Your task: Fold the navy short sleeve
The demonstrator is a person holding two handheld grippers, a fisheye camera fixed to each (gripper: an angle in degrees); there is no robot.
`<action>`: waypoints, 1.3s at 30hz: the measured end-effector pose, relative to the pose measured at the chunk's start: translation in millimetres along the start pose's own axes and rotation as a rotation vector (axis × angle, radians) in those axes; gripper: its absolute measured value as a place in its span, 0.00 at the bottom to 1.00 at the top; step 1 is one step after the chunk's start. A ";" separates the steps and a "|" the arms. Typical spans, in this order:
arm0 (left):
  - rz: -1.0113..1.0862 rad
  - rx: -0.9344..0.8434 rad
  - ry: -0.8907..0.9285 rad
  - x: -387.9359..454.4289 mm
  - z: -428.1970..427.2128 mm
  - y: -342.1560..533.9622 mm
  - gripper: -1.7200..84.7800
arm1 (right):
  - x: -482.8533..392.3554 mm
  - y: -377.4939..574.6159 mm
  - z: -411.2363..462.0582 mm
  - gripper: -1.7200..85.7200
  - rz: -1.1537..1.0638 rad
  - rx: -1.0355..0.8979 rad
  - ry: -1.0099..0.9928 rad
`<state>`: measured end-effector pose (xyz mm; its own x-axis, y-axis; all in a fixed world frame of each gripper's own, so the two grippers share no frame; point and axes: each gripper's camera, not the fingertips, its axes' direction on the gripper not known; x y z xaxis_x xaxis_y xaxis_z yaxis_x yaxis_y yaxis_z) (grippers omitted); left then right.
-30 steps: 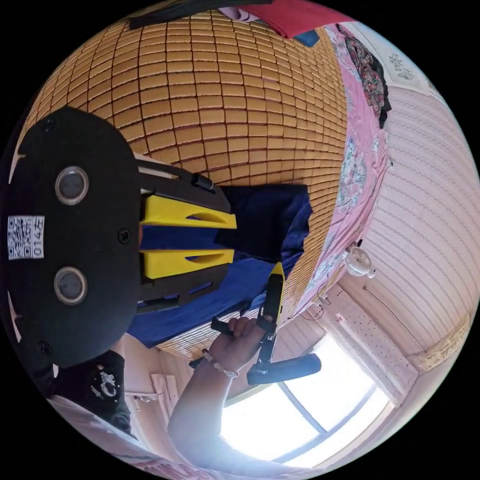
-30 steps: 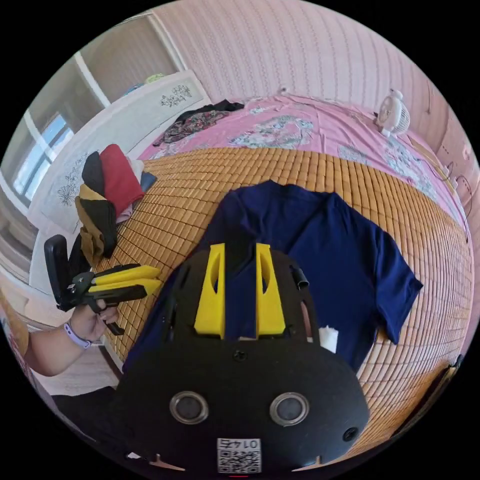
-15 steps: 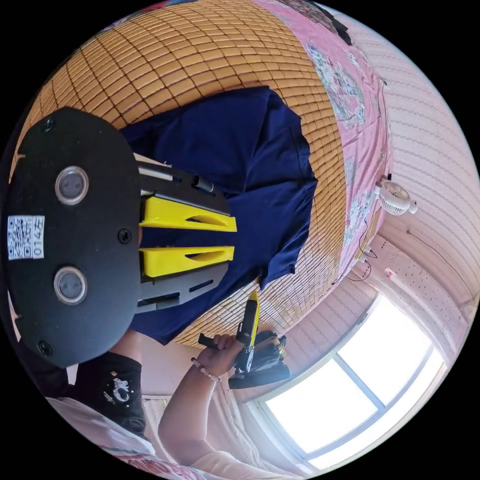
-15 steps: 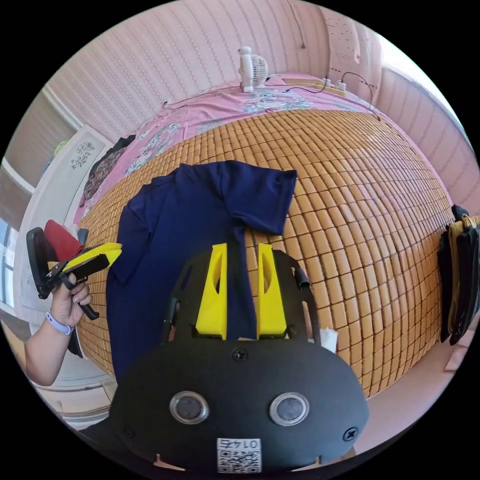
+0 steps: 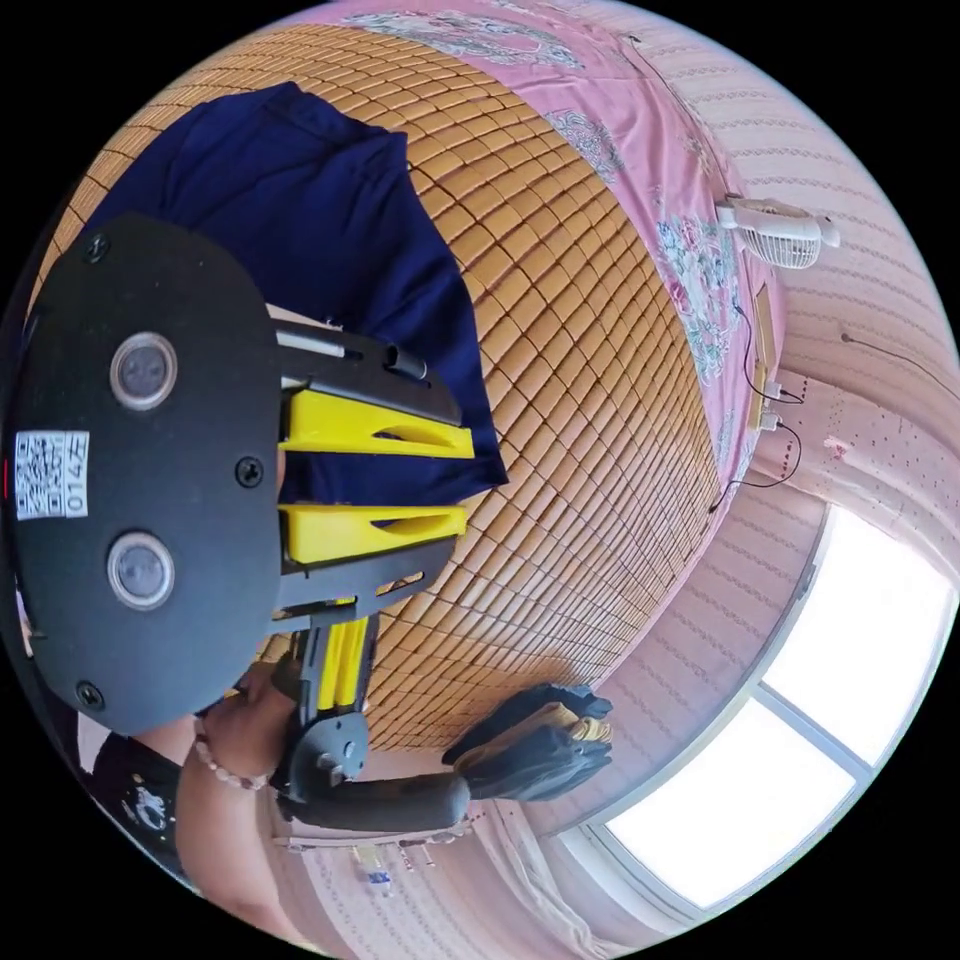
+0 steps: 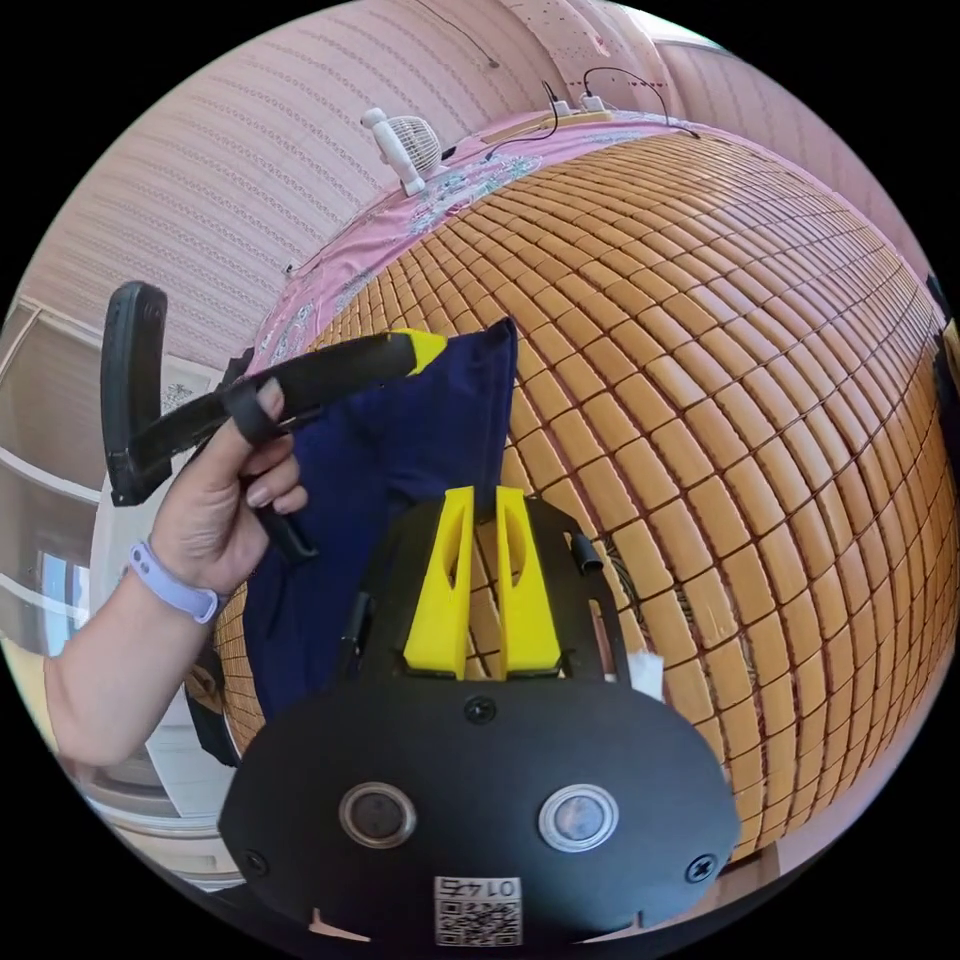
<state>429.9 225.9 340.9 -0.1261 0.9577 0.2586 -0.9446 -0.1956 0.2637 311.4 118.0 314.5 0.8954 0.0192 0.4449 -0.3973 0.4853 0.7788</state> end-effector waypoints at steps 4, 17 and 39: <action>0.016 -0.017 -0.073 13.6 30.1 -24.3 0.12 | 4.3 0.1 -6.9 0.05 -0.030 0.012 -0.010; 0.017 0.167 -0.187 1.8 -47.0 2.1 0.02 | -36.8 1.3 -77.6 0.04 -0.452 0.109 -0.031; -0.585 0.146 -0.353 -215.1 -199.5 162.1 0.15 | -134.3 -139.1 20.5 0.09 -0.413 -0.114 0.035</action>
<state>243.4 30.3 142.7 0.5199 0.7937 0.3158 -0.7740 0.2813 0.5673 242.3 30.1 155.5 0.9817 -0.1683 0.0892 0.0189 0.5518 0.8337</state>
